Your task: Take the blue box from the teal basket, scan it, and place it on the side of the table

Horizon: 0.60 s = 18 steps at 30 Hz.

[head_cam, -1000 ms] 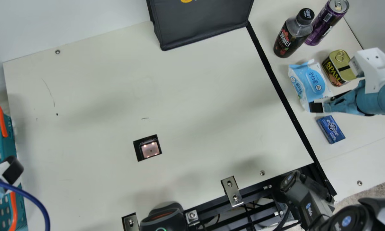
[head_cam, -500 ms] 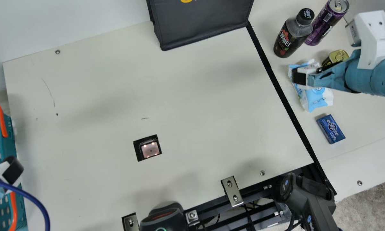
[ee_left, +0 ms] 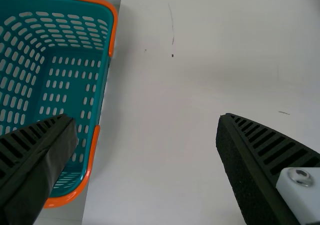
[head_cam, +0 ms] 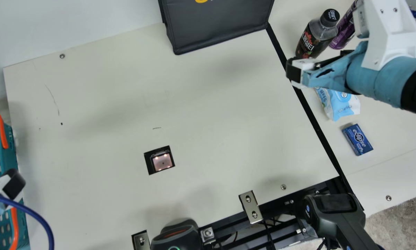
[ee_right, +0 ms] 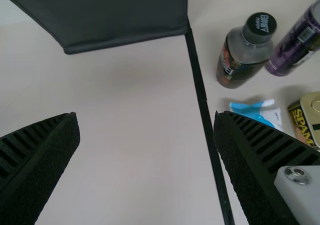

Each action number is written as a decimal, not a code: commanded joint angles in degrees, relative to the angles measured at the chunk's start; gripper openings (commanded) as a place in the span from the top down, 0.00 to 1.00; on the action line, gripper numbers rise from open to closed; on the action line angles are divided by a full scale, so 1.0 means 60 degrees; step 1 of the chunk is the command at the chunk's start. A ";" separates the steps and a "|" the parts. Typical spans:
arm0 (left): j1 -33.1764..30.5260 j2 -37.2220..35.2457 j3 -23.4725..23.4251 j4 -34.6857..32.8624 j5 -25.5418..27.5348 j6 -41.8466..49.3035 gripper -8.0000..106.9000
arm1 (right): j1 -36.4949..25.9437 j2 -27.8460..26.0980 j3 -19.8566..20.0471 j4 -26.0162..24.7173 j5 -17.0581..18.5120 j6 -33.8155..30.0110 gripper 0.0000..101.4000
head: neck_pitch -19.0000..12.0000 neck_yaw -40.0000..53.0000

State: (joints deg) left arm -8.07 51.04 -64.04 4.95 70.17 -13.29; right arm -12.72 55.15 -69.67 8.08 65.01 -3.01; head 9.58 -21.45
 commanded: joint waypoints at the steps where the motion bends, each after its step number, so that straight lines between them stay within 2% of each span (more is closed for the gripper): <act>1: 0.0000 0.0000 0.0000 0.0000 0.0000 0.0000 0.15 | 0.0000 0.0000 0.0000 0.0000 0.0000 0.0000 0.06 | -0.0276 -0.0022; 4: 0.0000 0.0000 0.0000 0.0000 0.0000 0.0000 0.15 | 0.0792 -0.0008 -0.0021 -0.0305 -0.0044 0.0765 0.06 | -0.0276 -0.0022; 7: 0.0000 0.0000 0.0000 0.0000 0.0000 0.0000 0.15 | 0.1128 -0.0008 -0.0021 -0.0303 -0.0064 0.1050 0.06 | -0.0276 -0.0022; 18: 0.0893 -0.1068 -0.0679 -0.0889 -0.0093 0.1837 0.15 | 0.2102 -0.1844 -0.0018 -0.1342 0.0653 0.0565 0.06 | -0.0276 0.2426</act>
State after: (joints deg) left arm -3.11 45.22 -67.87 0.00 69.67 -3.93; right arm -0.69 45.84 -69.79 0.89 68.64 0.63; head 9.58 -10.90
